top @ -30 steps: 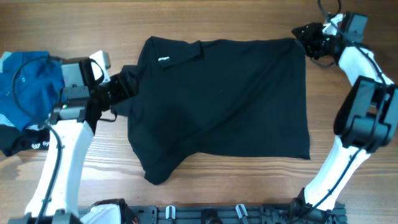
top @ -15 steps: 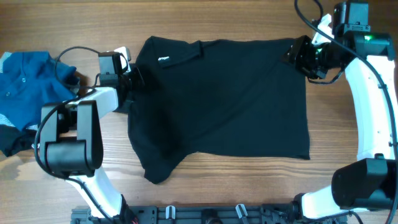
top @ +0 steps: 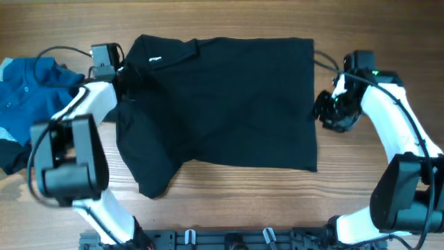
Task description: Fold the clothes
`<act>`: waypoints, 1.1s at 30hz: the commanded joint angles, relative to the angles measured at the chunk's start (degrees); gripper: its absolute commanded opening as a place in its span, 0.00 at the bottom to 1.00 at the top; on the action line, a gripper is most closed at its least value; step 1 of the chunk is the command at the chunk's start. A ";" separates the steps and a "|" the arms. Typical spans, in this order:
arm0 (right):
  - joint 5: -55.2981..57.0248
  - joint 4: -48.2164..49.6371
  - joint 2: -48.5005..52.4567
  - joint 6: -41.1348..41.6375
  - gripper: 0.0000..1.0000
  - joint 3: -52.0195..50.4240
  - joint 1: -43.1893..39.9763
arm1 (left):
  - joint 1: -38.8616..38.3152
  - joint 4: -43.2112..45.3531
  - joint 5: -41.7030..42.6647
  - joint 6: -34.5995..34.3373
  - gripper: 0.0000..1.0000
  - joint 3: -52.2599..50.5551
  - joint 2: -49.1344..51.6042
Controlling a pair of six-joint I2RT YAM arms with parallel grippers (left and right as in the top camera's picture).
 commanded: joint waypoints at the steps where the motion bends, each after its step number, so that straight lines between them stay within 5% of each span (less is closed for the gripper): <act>1: 1.57 1.03 0.48 1.09 0.49 -6.16 0.22 | -0.09 -10.05 0.57 0.46 0.57 1.36 -13.97; 3: 1.57 2.43 0.48 0.92 0.50 -7.72 0.22 | -0.11 -19.91 0.57 0.44 0.59 1.36 -19.85; 5: 1.55 4.26 0.00 0.28 0.51 -7.61 0.22 | -0.09 -30.45 0.55 0.15 0.42 1.36 -23.85; 9: -0.39 6.58 -3.23 -0.20 0.61 -7.61 0.22 | 1.79 -48.76 3.54 -7.21 0.41 -1.05 -24.90; 11: -0.39 7.04 -3.52 -0.42 0.64 -7.61 0.22 | 2.05 -49.66 13.29 -7.37 0.40 -6.71 -24.92; 17: -0.39 7.28 -3.50 -0.42 0.68 -7.63 0.22 | 0.31 -49.92 22.67 -10.40 0.41 -22.36 -24.92; 22: -0.39 8.48 -3.50 -0.44 0.70 -7.63 0.22 | -2.91 -48.17 22.43 -14.86 0.44 -29.20 -24.92; 29: -0.37 8.37 -3.50 -0.63 0.71 -7.63 0.22 | 4.17 -49.90 18.21 -13.70 0.30 -26.77 -26.73; 33: -0.35 8.35 -3.50 -0.63 0.72 -7.63 0.22 | 11.06 -53.05 13.77 -11.82 0.47 -24.79 -31.87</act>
